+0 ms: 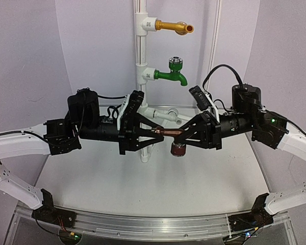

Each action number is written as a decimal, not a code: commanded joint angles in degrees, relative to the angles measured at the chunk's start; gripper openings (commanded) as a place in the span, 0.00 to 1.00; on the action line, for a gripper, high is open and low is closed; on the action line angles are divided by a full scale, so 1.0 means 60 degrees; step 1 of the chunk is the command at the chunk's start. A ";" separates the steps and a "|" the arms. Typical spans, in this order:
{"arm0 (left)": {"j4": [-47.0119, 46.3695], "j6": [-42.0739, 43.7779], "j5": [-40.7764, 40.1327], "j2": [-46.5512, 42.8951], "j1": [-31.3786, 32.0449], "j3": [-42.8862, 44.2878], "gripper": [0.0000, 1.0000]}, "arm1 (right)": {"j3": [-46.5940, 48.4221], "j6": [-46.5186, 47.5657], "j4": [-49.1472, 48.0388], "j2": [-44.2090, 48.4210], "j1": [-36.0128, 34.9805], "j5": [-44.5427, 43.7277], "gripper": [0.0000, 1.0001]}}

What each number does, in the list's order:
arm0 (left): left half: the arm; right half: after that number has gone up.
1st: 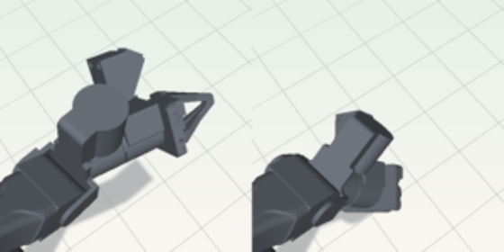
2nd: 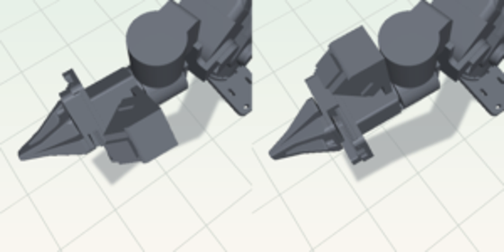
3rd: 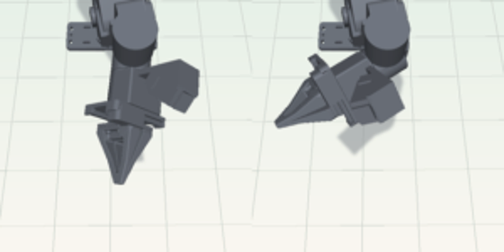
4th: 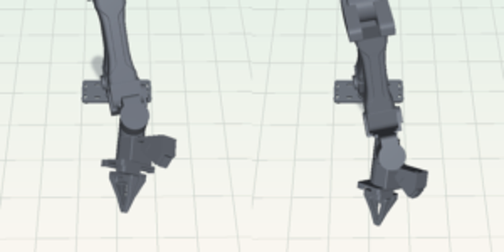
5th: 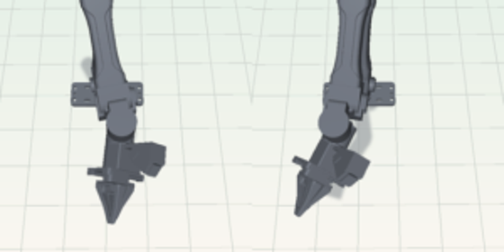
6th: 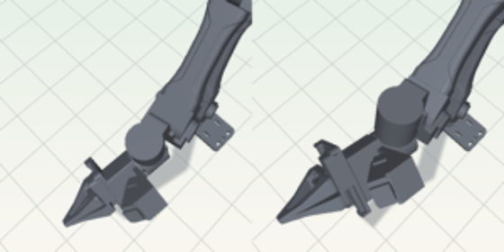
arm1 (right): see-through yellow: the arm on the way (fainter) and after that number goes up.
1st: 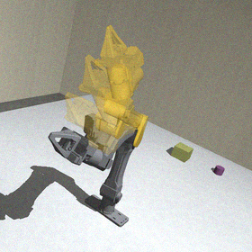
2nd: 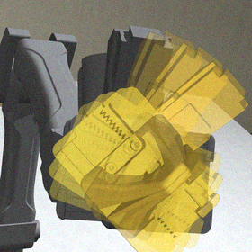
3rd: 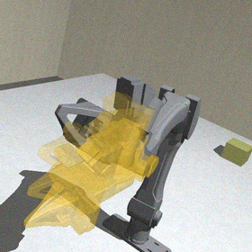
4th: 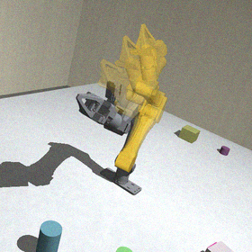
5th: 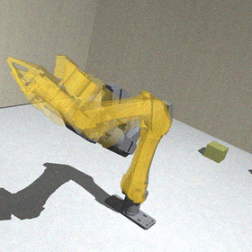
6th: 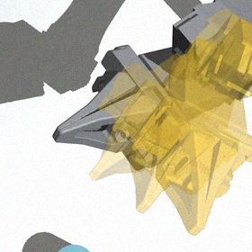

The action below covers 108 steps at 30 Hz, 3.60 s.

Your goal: Install the water faucets

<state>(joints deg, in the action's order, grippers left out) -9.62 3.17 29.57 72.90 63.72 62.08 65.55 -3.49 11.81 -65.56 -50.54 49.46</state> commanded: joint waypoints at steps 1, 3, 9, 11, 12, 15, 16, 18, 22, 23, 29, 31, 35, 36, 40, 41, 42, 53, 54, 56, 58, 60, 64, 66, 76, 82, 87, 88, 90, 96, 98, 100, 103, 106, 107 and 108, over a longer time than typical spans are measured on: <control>-0.0287 0.0163 -0.0197 -0.0021 0.0057 0.0251 0.06 | 0.0013 -0.0040 -0.0402 0.0159 -0.0028 -0.0194 0.09; -0.0127 0.0164 -0.0327 -0.0025 0.0058 0.0294 0.33 | -0.0039 -0.0071 -0.0404 0.0267 -0.0027 -0.0305 0.00; 0.0030 -0.0357 -0.1554 -0.0473 0.0058 0.0065 0.99 | -0.0301 0.0001 -0.0307 0.0821 0.0430 -0.0777 0.00; 0.0093 -0.0947 -0.2589 -0.0651 0.0058 -0.0026 1.00 | -0.0463 0.0230 -0.0107 0.1103 0.0645 -0.0947 0.00; 0.0229 -0.1271 -0.3171 -0.0701 0.0054 0.0008 1.00 | -0.0577 0.0508 0.0066 0.1290 0.0729 -0.1169 0.00; 0.0508 -0.2284 -0.4973 -0.0891 0.0037 -0.0008 1.00 | -0.1085 0.1582 0.0538 0.1978 0.0975 -0.1937 0.00; 0.0551 -0.2506 -0.5545 -0.0919 0.0040 -0.0039 1.00 | -0.1357 0.1954 0.0613 0.2155 0.1076 -0.2265 0.00; 0.0909 -0.2836 -0.6589 -0.0853 0.0031 0.0087 1.00 | -0.1805 0.2659 0.0720 0.2325 0.1360 -0.2813 0.00; 0.2255 -0.3235 -0.7650 -0.0604 -0.0386 0.0776 1.00 | -0.2054 0.3932 0.0877 0.1691 0.3014 -0.1896 0.00; 0.2321 -0.3429 -0.7193 -0.0691 -0.0734 0.0760 1.00 | -0.1954 0.4237 0.0919 0.1330 0.3528 -0.1416 0.00; 0.1904 -0.3393 -0.4851 -0.0942 -0.1946 0.0303 1.00 | -0.1988 0.6927 0.1499 0.0278 0.5660 -0.0194 0.00; 0.2317 -0.2934 -0.4194 -0.0412 -0.1948 0.0742 1.00 | -0.1637 0.7782 0.2232 -0.0424 0.6144 0.0222 0.00; 0.1472 -0.2284 -0.3420 0.0284 -0.1975 0.0738 1.00 | 0.0321 1.1431 0.6374 -0.2943 0.7729 0.1294 0.00; 0.1276 -0.2189 -0.3260 0.0413 -0.1998 0.0767 0.99 | 0.0777 1.2408 0.7397 -0.3365 0.7992 0.1446 0.00; 0.1111 -0.1709 -0.3064 0.1014 -0.2056 0.1258 0.94 | 0.0826 1.3270 0.7869 -0.3482 0.8351 0.2114 0.00; 0.1078 -0.1625 -0.3084 0.1161 -0.2073 0.1362 0.90 | 0.0623 1.3303 0.7755 -0.3341 0.8351 0.2423 0.00; 0.0994 -0.1561 -0.3110 0.1280 -0.2087 0.1428 0.87 | 0.0393 1.3142 0.7510 -0.3250 0.8351 0.2801 0.00; -0.0051 -0.1651 -0.2921 0.2134 -0.2239 0.1769 0.51 | -0.2342 0.7013 -0.0540 -0.2188 0.8038 0.3024 0.00; -0.0126 -0.1719 -0.2910 0.2196 -0.2282 0.1805 0.48 | -0.2572 0.6681 -0.1061 -0.2061 0.7819 0.2909 0.00; -0.0281 -0.1867 -0.2858 0.2304 -0.2381 0.1877 0.44 | -0.2883 0.6130 -0.2093 -0.1946 0.7483 0.2804 0.00; -0.0417 -0.2027 -0.2691 0.2434 -0.2498 0.1935 0.42 | -0.3060 0.5985 -0.2912 -0.2021 0.7133 0.2535 0.00; -0.0490 -0.2154 -0.2545 0.2578 -0.2612 0.2016 0.39 | -0.3171 0.6109 -0.3516 -0.2216 0.6751 0.2219 0.00; -0.0916 -0.2689 -0.2212 0.2677 -0.2941 0.1886 0.33 | -0.3711 0.5886 -0.5450 -0.2644 0.5941 0.1816 0.00; -0.1195 -0.3124 -0.1978 0.2682 -0.3207 0.1779 0.31 | -0.3857 0.6063 -0.6070 -0.2821 0.5663 0.1605 0.00; -0.1238 -0.3394 -0.1542 0.2783 -0.3345 0.1869 0.24 | -0.4074 0.7070 -0.6464 -0.3367 0.5065 0.1995 0.00; -0.1336 -0.3593 -0.1395 0.2854 -0.3341 0.1783 0.21 | -0.4444 0.6208 -0.8348 -0.4038 0.4434 0.1531 0.00; -0.1474 -0.3662 -0.1136 0.2974 -0.3338 0.1719 0.18 | -0.4766 0.5434 -0.9759 -0.4541 0.4220 0.1337 0.00; -0.1492 -0.3663 -0.1067 0.3015 -0.3339 0.1735 0.18 | -0.4803 0.5348 -1.0006 -0.4660 0.4210 0.1305 0.00; -0.1504 -0.3664 -0.0944 0.3088 -0.3339 0.1781 0.17 | -0.4797 0.5139 -1.0464 -0.4931 0.4214 0.1253 0.00; -0.1494 -0.3666 -0.0858 0.3107 -0.3343 0.1835 0.14 | -0.4671 0.4540 -1.1549 -0.5614 0.4073 0.0996 0.00; -0.1486 -0.3664 -0.0822 0.3119 -0.3347 0.1857 0.13 | -0.4614 0.4470 -1.1825 -0.5791 0.4010 0.0864 0.00; -0.1473 -0.3664 -0.0798 0.3140 -0.3341 0.1861 0.11 | -0.4559 0.4374 -1.2013 -0.5928 0.3934 0.0756 0.00; -0.1495 -0.3691 -0.0787 0.3159 -0.3338 0.1836 0.09 | -0.4470 0.4388 -1.2046 -0.6042 0.3792 0.0651 0.00; -0.1483 -0.3720 -0.0771 0.3168 -0.3340 0.1795 0.08 | -0.4402 0.4423 -1.2055 -0.6105 0.3708 0.0527 0.00; -0.1475 -0.3722 -0.0759 0.3174 -0.3340 0.1782 0.07 | -0.4369 0.4431 -1.2047 -0.6135 0.3696 0.0490 0.00; -0.1482 -0.3726 -0.0723 0.3179 -0.3337 0.1766 0.07 | -0.4329 0.4434 -1.2046 -0.6173 0.3695 0.0465 0.00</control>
<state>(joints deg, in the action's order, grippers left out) -16.64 -10.14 22.41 91.05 44.03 70.91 36.97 23.92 -55.94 -101.66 -27.80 53.57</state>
